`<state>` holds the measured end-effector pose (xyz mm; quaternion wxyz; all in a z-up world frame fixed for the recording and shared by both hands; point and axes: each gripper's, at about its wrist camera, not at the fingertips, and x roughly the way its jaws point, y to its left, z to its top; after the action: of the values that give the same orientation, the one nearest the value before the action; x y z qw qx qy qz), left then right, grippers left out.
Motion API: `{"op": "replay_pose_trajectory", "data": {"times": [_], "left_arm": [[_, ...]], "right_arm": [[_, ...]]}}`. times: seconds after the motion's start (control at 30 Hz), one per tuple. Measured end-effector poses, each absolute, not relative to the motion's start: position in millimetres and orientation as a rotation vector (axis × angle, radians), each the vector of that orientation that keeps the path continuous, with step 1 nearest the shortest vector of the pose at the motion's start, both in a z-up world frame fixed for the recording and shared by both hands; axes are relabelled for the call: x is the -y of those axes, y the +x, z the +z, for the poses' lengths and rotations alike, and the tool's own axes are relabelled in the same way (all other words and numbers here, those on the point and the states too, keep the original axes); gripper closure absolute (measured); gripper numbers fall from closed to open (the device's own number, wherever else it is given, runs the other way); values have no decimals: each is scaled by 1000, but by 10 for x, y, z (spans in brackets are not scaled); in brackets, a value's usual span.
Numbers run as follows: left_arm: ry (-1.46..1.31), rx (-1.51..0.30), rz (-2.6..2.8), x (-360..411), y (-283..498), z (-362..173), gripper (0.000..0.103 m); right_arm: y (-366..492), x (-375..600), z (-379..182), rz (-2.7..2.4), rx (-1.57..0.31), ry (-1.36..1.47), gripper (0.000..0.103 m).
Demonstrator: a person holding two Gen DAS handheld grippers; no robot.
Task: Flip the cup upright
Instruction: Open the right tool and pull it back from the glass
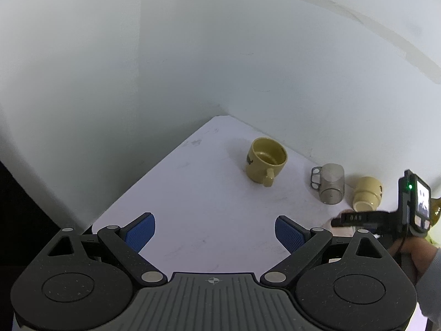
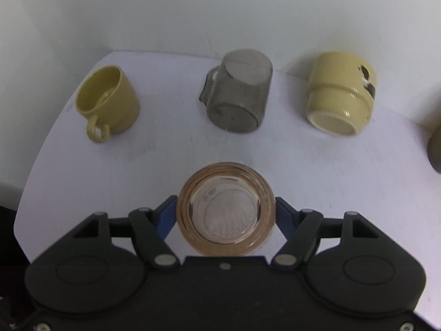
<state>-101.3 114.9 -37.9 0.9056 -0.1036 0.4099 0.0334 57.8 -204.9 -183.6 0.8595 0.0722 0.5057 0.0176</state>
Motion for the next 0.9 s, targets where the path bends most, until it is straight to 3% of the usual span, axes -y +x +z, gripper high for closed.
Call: {"op": "replay_pose_trajectory", "data": {"times": [0.17, 0.23, 0.33, 0.5, 0.73, 0.9], "left_arm": [[-208, -859, 56, -1105, -1018, -355, 7], [-207, -869, 52, -1092, -1005, -348, 6], [-205, -877, 26, -1048, -948, -324, 5], [-194, -895, -32, -906, -822, -275, 0], [-111, -938, -133, -525, -663, -227, 0], [-47, -971, -190, -297, -632, -235, 0]], "right_arm": [[584, 2038, -1803, 15, -1068, 145, 29], [505, 2015, -1708, 8, -1021, 100, 22], [326, 2042, -1468, 2, -944, 72, 21], [-88, 2214, -909, -20, -881, 110, 0], [-451, 2156, -547, -115, -946, 67, 0], [-732, 2113, -388, -129, -947, 184, 0]]}}
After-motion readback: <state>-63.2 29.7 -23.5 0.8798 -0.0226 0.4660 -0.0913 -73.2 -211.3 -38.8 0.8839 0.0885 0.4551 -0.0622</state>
